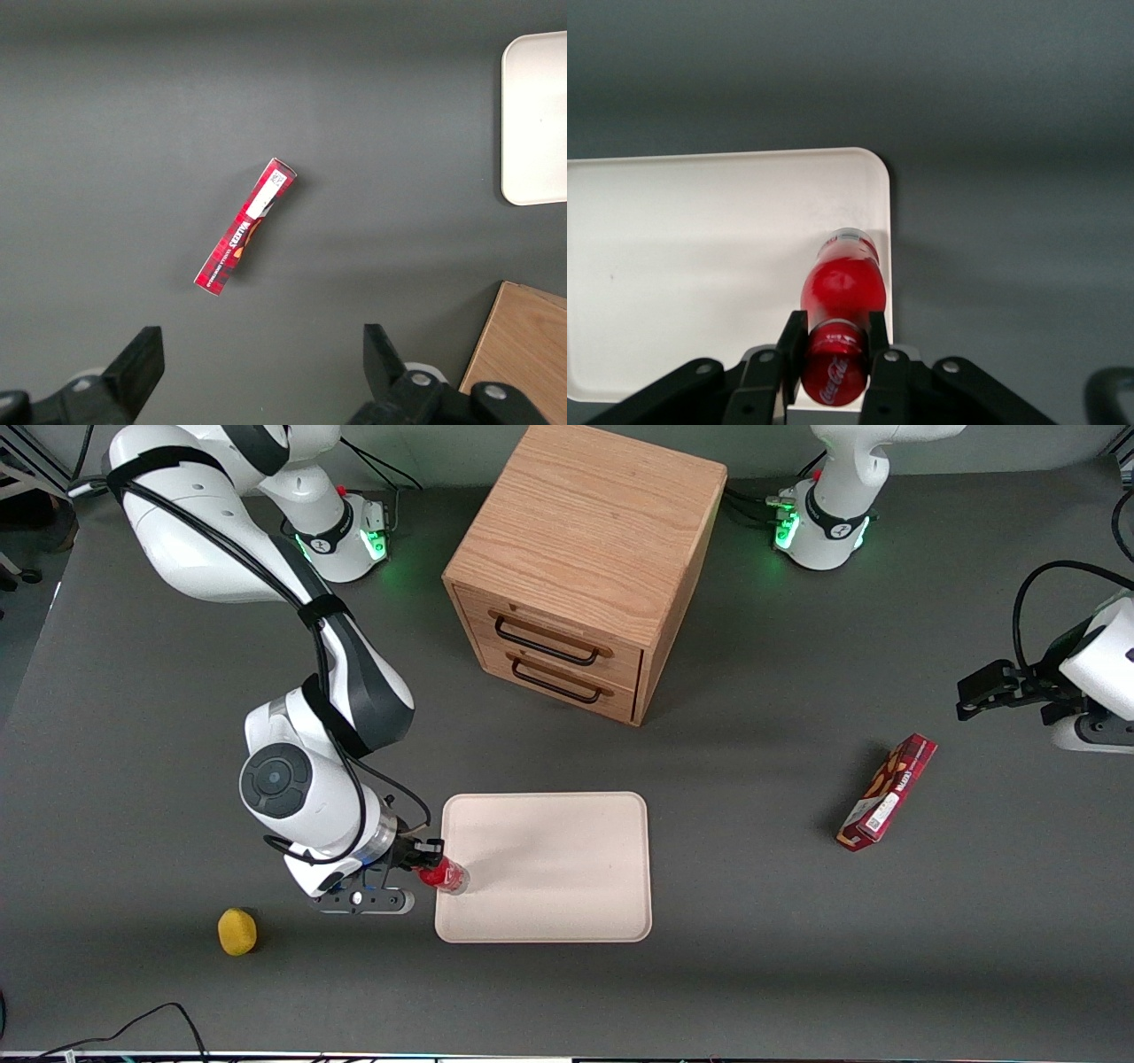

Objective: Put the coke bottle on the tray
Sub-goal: 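Carry the held bottle over to the white tray's edge, then lower the bottle onto the tray and open the right gripper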

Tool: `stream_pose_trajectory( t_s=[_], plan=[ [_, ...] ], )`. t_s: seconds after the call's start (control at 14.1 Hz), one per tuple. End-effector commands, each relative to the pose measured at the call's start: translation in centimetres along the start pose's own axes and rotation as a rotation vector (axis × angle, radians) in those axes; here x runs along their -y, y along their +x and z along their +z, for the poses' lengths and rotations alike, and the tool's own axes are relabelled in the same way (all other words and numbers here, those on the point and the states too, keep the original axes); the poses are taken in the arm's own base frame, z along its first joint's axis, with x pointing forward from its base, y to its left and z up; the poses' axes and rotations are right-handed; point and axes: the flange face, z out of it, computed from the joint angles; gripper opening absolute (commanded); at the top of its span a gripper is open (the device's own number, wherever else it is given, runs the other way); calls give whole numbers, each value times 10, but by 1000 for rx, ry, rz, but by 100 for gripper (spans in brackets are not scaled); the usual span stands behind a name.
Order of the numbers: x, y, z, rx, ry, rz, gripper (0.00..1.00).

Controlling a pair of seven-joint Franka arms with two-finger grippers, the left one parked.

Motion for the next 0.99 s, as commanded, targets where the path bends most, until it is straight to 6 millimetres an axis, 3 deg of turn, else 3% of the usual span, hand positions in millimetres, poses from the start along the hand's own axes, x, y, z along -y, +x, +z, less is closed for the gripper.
stream_pose_trajectory(
  t_s=[0.0, 0.43, 0.5, 0.57, 0.92],
  plan=[
    [7, 9, 6, -35, 4, -11, 0],
    [6, 12, 38, -50, 18, -4, 0],
    [5, 13, 38, -53, 19, -4, 31],
    [5, 13, 38, -56, 21, -4, 99],
    [8, 14, 24, -74, 23, -6, 100]
  ],
)
